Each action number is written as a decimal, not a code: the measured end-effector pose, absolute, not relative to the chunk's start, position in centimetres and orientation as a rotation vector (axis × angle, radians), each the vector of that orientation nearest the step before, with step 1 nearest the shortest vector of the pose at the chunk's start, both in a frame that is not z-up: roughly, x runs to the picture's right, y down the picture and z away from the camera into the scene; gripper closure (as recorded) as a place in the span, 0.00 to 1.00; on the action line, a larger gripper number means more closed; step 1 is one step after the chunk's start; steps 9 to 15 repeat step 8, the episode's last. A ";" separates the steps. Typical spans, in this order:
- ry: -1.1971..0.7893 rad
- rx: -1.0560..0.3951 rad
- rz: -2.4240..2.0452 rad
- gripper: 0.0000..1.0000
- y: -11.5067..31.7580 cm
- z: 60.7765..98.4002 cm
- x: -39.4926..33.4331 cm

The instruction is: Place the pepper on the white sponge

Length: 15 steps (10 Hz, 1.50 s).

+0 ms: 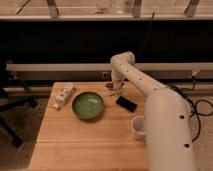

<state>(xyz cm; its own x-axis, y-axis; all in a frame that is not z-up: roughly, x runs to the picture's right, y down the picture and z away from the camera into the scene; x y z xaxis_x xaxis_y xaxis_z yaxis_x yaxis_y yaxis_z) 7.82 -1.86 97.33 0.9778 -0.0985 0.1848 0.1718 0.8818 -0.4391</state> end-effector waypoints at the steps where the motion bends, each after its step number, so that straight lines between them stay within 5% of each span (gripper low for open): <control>1: -0.158 -0.472 -0.143 0.20 -1.8 97.3 7.9; 15: -0.158 -0.465 -0.143 0.20 -2.0 96.3 8.7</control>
